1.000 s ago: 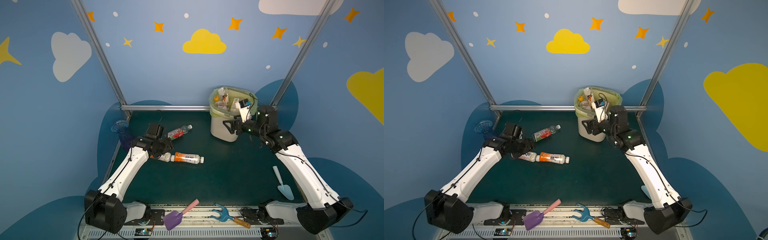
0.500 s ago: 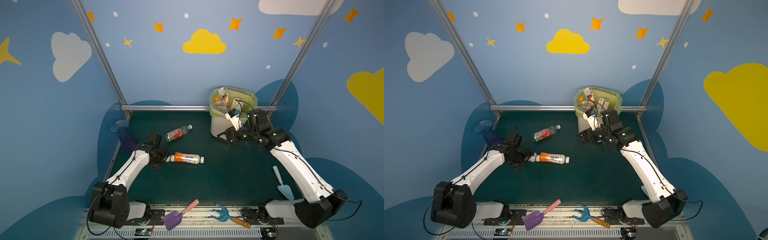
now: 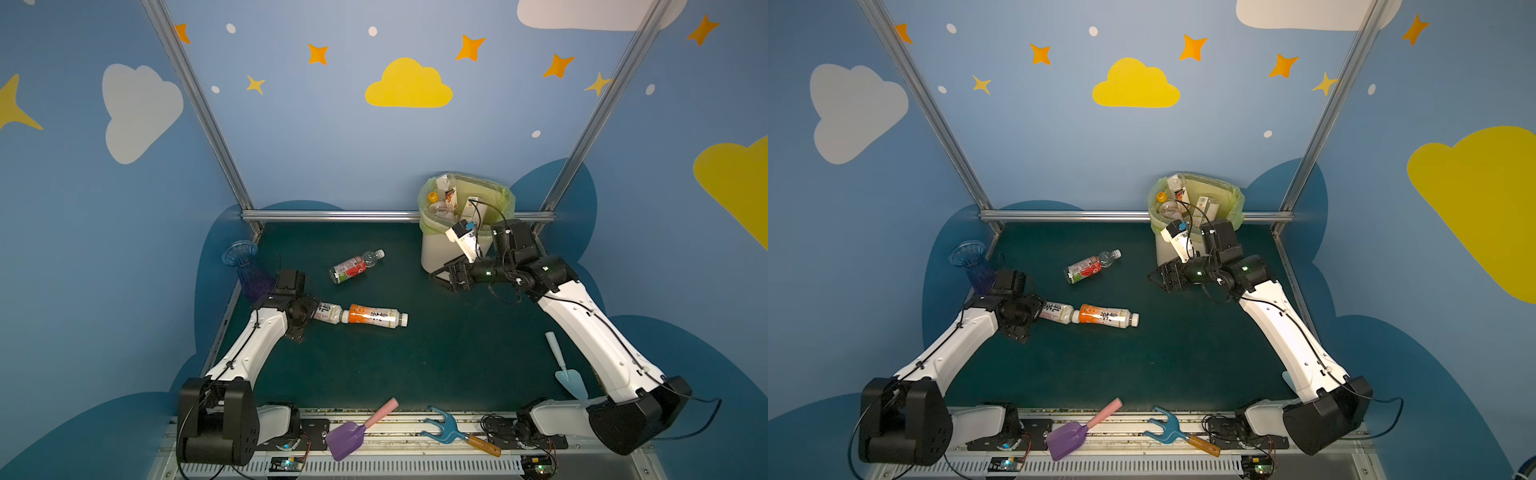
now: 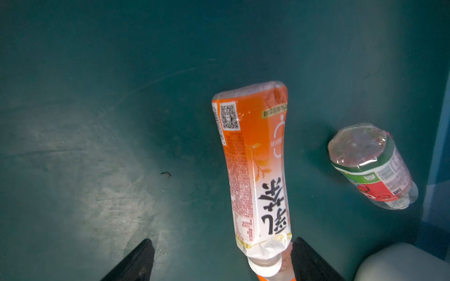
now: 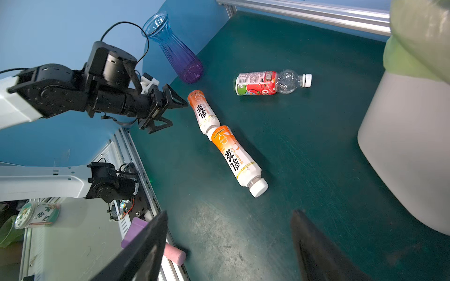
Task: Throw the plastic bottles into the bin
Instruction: 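Close left gripper on the orange-label tea bottle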
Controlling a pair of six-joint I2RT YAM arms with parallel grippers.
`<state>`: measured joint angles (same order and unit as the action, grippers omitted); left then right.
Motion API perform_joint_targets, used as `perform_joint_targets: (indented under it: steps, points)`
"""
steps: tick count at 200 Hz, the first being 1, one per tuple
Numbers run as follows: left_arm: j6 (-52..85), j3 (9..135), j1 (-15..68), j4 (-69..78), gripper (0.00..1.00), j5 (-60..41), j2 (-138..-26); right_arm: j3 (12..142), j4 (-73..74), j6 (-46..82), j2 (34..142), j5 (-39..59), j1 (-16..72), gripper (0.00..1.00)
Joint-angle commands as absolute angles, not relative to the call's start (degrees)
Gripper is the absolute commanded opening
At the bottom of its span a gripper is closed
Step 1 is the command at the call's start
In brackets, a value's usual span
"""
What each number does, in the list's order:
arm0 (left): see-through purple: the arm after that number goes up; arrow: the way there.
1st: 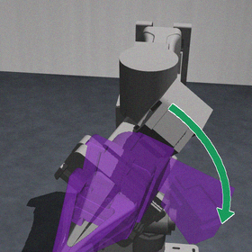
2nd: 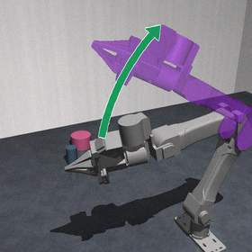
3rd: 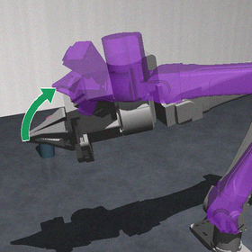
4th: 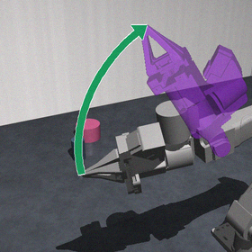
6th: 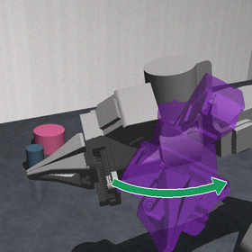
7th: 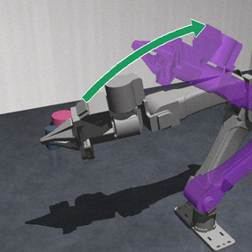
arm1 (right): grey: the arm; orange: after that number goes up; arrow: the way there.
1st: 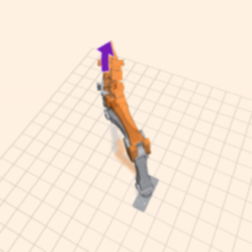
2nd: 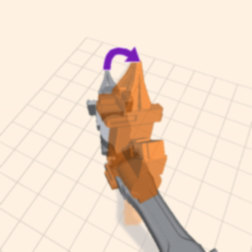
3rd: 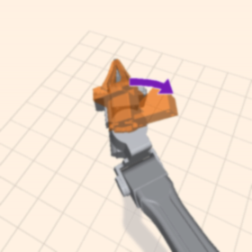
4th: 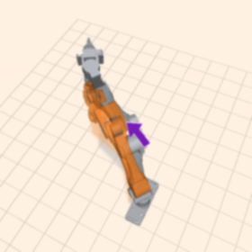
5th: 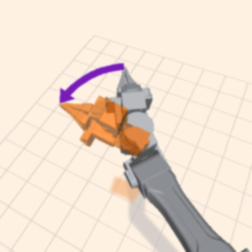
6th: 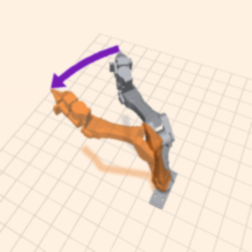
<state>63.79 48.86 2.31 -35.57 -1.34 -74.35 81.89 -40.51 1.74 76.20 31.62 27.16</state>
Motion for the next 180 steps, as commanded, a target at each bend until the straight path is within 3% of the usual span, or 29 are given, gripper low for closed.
perform_joint_targets:
  steps: [1, 67, 180]
  points:
    - [63.22, 51.42, 2.09, -32.18, 0.89, 0.97, -76.79, 80.87, -39.03, 2.47, 74.36, 32.96, 27.16, 0.80]
    - [59.50, 59.03, 1.98, -32.22, 0.87, -2.07, -88.82, 80.27, -38.79, 2.02, 73.32, 32.28, 26.55, 0.80]
    - [59.81, 58.82, 1.22, -32.75, 0.85, -1.42, -92.06, 79.02, -38.42, 2.58, 72.69, 31.20, 24.26, 0.81]
